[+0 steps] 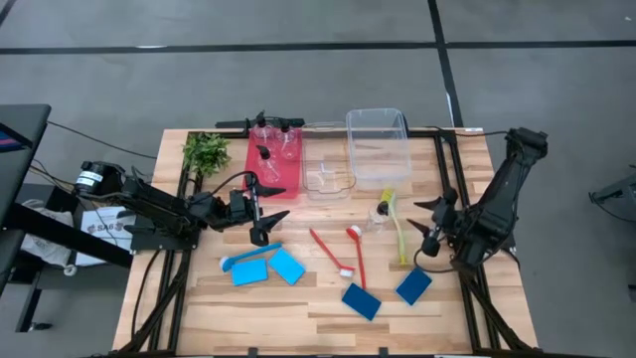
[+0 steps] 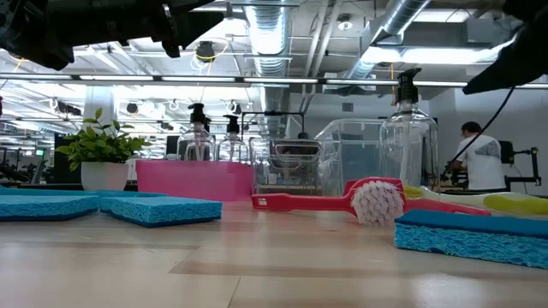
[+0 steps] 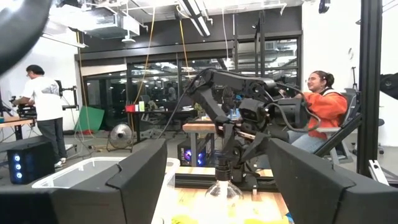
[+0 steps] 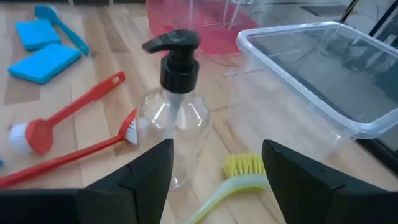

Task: Pick & Place Kitchen Sink Supplies
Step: Put the transparent soap dispenser into the red bin

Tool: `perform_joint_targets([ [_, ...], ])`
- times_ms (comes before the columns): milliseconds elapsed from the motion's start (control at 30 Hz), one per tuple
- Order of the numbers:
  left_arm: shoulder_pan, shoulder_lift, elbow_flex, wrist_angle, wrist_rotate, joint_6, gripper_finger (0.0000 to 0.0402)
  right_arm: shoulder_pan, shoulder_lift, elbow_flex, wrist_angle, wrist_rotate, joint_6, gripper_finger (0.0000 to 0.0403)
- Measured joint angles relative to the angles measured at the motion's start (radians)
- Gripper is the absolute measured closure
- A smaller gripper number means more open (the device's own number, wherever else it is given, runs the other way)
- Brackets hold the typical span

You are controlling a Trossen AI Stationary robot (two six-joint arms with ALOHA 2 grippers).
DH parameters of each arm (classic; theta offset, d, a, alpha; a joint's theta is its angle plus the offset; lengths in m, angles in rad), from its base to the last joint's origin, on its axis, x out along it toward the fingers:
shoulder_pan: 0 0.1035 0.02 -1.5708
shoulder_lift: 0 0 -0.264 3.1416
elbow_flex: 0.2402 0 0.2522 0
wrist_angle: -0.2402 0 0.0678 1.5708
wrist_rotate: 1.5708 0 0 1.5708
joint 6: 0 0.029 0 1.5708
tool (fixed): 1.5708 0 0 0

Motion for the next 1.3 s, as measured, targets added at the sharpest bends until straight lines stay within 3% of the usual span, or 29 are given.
perform_joint_targets([
  [500, 0.001, 0.0, 0.0, 0.007, 0.0, 0.0, 0.0121, 0.003, 0.002, 0.0, 0.064, 0.004, -0.006, 0.0163],
  [867, 0.001, 0.0, 0.0, 0.007, 0.0, 0.0, 0.0121, -0.076, 0.002, 0.0, 0.095, 0.004, -0.011, 0.0163],
  [1300, 0.001, 0.0, 0.0, 0.008, 0.0, 0.0, 0.0121, -0.146, 0.002, 0.0, 0.356, -0.029, -0.351, 0.0163],
])
